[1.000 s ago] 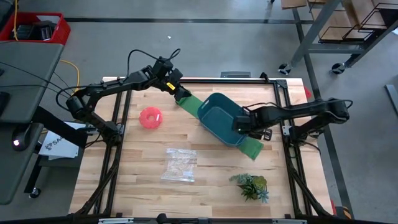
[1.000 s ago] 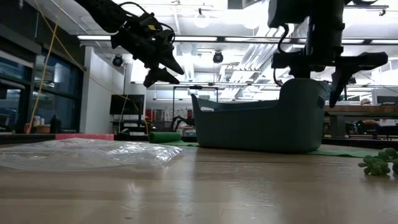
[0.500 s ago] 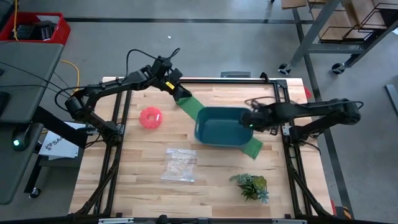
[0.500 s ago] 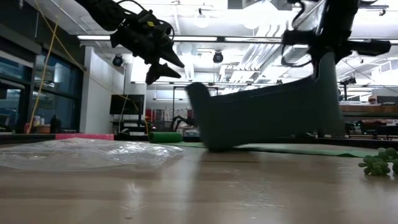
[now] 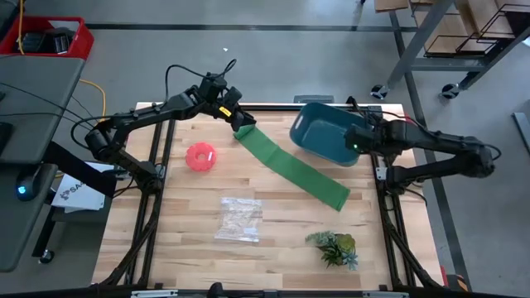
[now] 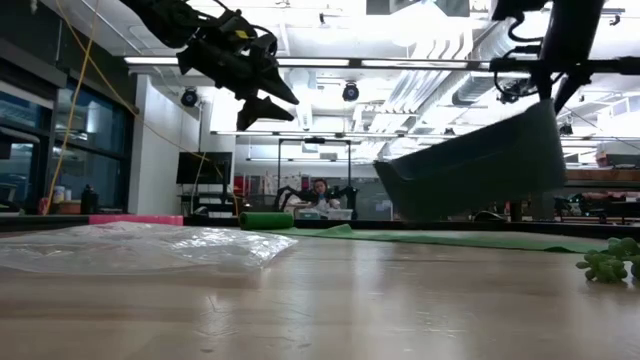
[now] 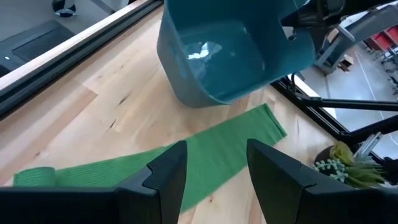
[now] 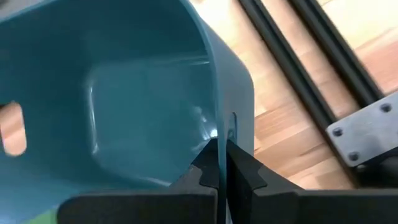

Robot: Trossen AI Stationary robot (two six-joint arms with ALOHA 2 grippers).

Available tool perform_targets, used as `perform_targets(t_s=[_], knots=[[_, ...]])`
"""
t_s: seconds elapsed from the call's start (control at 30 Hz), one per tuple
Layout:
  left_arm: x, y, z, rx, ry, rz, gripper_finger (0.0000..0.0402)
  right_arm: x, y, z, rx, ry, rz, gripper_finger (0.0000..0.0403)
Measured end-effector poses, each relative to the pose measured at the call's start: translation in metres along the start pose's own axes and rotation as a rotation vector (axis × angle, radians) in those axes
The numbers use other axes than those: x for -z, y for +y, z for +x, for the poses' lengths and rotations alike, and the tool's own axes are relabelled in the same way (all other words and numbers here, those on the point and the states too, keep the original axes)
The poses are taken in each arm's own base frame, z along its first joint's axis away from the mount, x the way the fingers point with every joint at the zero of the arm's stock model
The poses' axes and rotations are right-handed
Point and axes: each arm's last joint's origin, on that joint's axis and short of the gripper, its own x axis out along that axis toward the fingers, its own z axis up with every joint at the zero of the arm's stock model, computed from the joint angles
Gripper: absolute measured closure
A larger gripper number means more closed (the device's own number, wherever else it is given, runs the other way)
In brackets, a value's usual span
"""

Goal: Roll bandage
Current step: Move the blue bin to the top right of the table

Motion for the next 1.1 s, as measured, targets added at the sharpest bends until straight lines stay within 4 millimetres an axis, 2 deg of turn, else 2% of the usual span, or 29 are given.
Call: perform_targets(t_s=[0.27, 0.43, 0.6, 0.7, 0.93, 1.0, 1.1], knots=[[0.0, 0.0, 0.0, -0.007, -0.001, -0.002, 0.0239, -0.014, 0.005, 0.01, 0.054, -0.018, -0.009, 0.0403], [0.0, 0.0, 0.0, -0.007, 0.001, -0.07, 0.0239, -0.015, 0.005, 0.011, 0.07, 0.042, 0.013, 0.0402], [0.0, 0.0, 0.0, -0.007, 0.001, -0.065, 0.0239, -0.015, 0.006, 0.011, 0.064, 0.042, 0.014, 0.0395], [0.0, 0.0, 0.0, -0.007, 0.001, -0.076, 0.0238, -0.015, 0.005, 0.011, 0.071, 0.028, 0.005, 0.0362], [0.0, 0.0, 0.0, -0.006, 0.001, -0.086, 0.0238, -0.016, 0.001, 0.01, 0.089, 0.039, -0.002, 0.0238], [0.0, 0.0, 0.0, -0.007, 0.001, -0.065, 0.0238, -0.016, 0.001, 0.009, 0.081, 0.038, 0.0, 0.0215], [-0.001, 0.004, -0.001, -0.036, -0.01, -0.016, 0.0238, -0.023, 0.002, -0.002, 0.026, -0.005, -0.034, 0.0199]])
